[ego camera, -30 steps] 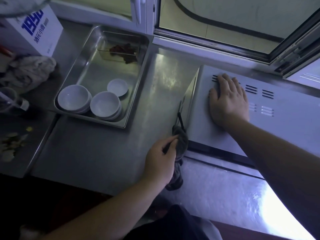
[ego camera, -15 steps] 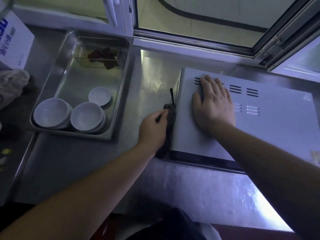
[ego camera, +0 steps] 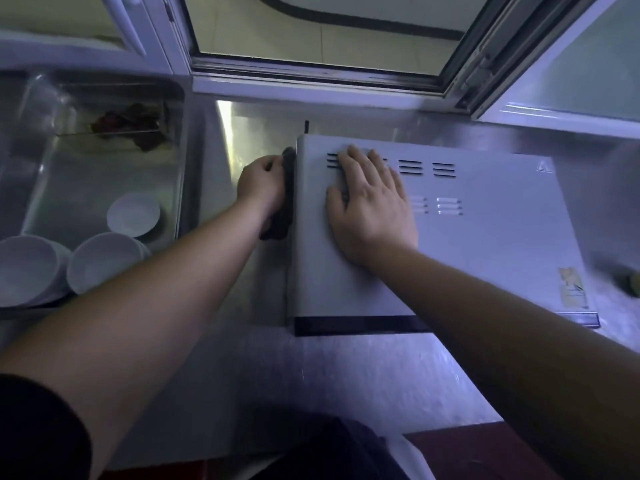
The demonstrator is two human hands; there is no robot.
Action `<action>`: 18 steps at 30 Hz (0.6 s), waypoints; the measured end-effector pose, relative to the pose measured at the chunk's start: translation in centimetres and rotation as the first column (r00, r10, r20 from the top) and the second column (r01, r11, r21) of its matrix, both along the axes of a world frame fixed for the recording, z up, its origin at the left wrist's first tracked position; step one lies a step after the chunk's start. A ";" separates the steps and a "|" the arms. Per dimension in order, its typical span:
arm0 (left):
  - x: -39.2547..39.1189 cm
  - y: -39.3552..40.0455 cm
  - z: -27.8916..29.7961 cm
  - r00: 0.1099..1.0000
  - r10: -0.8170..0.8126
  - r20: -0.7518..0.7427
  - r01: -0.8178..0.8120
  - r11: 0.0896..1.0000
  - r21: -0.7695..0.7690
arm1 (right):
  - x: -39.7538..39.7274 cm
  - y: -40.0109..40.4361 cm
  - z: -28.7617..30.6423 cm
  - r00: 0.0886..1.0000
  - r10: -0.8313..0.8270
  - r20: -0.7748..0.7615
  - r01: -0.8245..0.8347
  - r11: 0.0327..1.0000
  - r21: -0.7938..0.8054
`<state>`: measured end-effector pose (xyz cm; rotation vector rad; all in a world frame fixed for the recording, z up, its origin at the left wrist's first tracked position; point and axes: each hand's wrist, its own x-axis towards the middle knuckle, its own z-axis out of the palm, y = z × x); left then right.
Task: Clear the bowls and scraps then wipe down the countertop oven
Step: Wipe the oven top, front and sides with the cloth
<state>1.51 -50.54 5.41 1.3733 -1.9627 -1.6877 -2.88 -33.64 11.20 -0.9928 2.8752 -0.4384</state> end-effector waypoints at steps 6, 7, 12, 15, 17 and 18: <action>1.5 1.5 0.1 0.998 0.040 -0.055 -0.034 0.994 0.100 | 0.0 0.0 0.1 1.000 -0.005 0.015 0.005 1.000 -0.002; 2.1 1.9 0.0 0.997 0.041 -0.062 -0.035 0.995 0.092 | 0.0 0.0 0.1 1.000 -0.003 0.015 0.003 1.000 0.000; 6.9 4.9 -1.6 0.994 0.046 -0.098 -0.030 0.987 0.159 | 0.0 0.1 0.1 1.000 -0.003 -0.001 0.003 1.000 0.006; 10.3 7.1 -2.2 0.987 0.070 -0.142 -0.035 0.971 0.237 | 0.1 0.1 0.2 1.000 0.007 0.010 -0.007 1.000 0.014; 12.4 8.8 -2.5 0.983 0.096 -0.156 -0.049 0.958 0.282 | 0.1 0.2 0.3 1.000 0.008 0.013 -0.008 1.000 0.016; 13.5 9.6 -2.7 0.980 0.112 -0.162 -0.060 0.953 0.295 | 0.1 0.2 0.3 1.000 0.010 0.014 -0.010 1.000 0.016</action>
